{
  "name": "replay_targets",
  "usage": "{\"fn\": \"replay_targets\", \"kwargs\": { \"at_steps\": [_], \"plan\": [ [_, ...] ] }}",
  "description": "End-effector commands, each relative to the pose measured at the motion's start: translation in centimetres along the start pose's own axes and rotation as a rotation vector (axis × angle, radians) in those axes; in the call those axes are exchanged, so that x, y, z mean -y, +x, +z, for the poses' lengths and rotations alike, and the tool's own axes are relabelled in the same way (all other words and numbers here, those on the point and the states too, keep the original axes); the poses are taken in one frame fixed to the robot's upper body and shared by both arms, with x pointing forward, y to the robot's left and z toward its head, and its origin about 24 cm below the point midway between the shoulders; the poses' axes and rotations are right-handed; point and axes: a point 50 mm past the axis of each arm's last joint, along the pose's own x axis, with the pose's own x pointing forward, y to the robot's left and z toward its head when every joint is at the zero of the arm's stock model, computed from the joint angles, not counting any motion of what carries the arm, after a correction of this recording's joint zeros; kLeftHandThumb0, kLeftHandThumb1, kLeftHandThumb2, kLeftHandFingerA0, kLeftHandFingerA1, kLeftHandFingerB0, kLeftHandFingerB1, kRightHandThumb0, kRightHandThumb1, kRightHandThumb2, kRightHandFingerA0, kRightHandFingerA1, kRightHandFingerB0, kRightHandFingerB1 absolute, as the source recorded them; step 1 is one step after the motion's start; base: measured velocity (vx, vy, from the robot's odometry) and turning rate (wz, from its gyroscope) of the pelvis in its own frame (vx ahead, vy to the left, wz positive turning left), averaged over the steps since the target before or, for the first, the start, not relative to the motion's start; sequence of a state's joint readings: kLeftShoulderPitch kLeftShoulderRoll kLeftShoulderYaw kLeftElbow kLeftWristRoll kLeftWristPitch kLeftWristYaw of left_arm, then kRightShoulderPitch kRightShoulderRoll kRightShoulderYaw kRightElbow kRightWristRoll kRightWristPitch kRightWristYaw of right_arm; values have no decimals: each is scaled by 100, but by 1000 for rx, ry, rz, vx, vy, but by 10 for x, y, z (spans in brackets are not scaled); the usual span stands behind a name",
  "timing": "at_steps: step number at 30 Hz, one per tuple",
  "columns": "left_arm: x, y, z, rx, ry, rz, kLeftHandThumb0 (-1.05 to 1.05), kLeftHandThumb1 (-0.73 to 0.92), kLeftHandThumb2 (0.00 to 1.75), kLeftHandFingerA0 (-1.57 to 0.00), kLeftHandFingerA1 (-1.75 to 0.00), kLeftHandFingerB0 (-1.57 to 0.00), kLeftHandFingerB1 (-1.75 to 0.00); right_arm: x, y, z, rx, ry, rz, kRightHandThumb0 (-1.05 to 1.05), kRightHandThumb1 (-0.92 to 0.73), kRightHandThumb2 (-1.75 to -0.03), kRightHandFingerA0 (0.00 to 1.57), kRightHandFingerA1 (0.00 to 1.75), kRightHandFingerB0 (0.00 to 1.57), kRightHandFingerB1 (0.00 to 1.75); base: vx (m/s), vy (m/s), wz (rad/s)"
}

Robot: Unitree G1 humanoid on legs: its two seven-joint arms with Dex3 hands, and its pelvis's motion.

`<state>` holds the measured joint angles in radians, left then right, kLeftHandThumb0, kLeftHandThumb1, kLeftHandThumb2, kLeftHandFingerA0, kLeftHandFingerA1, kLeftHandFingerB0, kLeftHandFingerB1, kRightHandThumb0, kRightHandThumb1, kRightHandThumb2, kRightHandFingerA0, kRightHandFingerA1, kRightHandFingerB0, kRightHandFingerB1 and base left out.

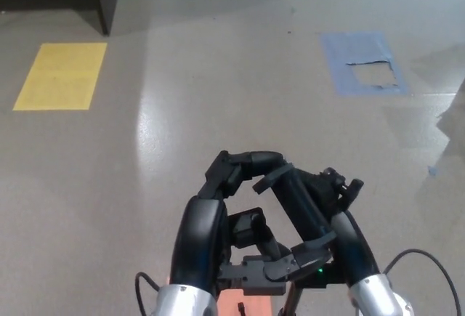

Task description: A phone stand is kept on the floor and the robot uses both its hands to grab it and uses its left hand to extend the phone stand by pulling it upwards

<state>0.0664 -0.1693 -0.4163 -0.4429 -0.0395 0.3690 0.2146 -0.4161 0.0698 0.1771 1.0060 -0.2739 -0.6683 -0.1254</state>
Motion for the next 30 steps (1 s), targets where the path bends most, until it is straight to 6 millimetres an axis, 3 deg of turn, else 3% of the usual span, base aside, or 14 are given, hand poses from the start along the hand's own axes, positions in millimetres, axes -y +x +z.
{"fn": "replay_targets", "kwargs": {
  "at_steps": [1,4,5,6,10,11,14,15,16,24,26,27,29,30],
  "plan": [
    [34,-8,18,43,-174,-63,-19,54,72,-103,-175,-84,-175,-12,0,-16,-209,-216,107,-105,-37,-116,16,92,36,100,0,0,0],
    [33,-8,18,43,-178,-63,-19,54,72,-103,-175,-84,-175,-13,-1,-16,-208,-222,104,-105,-37,-116,16,92,36,100,0,0,0],
    [32,-7,19,49,-181,-67,-20,56,68,-98,-175,-77,-175,-13,0,-12,-177,-193,80,-105,-74,-83,45,144,40,136,0,0,0],
    [31,-3,25,67,-187,-76,-19,55,69,-98,-175,-77,-175,-11,3,-8,-99,-395,50,-82,-61,-133,20,91,0,78,0,0,0],
    [31,-2,26,71,-188,-77,-19,55,69,-98,-175,-77,-175,-10,3,-7,-75,-508,46,-82,-61,-133,20,91,0,78,0,0,0],
    [34,6,52,154,-154,-98,-17,58,68,-99,-175,-78,-175,-12,-1,-4,-79,86,-89,-101,-49,-81,121,96,80,76,0,0,0],
    [36,9,63,188,-139,-107,-17,58,68,-99,-175,-78,-175,-9,-6,-4,-47,314,-189,-101,-49,-81,121,96,80,76,0,0,0],
    [41,15,88,260,-173,-138,-11,60,72,-97,-175,-76,-175,-9,-9,-8,-60,217,-204,-100,-83,-65,139,112,126,96,0,0,0],
    [44,19,108,313,-206,-159,-9,60,72,-99,-175,-77,-175,-9,-11,-12,-84,187,-207,-105,-63,-96,146,125,138,111,0,0,0],
    [37,40,217,590,-336,-199,-9,53,73,-94,-175,-74,-175,-11,-18,-22,-149,164,-181,-54,-25,-97,154,138,156,138,0,0,0],
    [35,41,225,607,-336,-196,-9,53,73,-94,-175,-74,-175,-11,-19,-23,-152,167,-179,-54,-25,-97,154,138,156,138,0,0,0],
    [34,43,234,634,-325,-191,-11,53,71,-93,-175,-71,-175,-11,-20,-24,-153,170,-177,-105,-76,-64,152,122,145,115,0,0,0],
    [29,45,253,689,-309,-180,-13,54,70,-92,-175,-69,-175,-11,-22,-25,-155,174,-169,-104,-65,-108,157,134,133,115,0,0,0],
    [28,46,263,707,-307,-164,-15,55,66,-89,-175,-72,-175,-11,-23,-26,-162,173,-165,-105,-57,-91,150,128,144,122,0,0,0]
  ]
}}
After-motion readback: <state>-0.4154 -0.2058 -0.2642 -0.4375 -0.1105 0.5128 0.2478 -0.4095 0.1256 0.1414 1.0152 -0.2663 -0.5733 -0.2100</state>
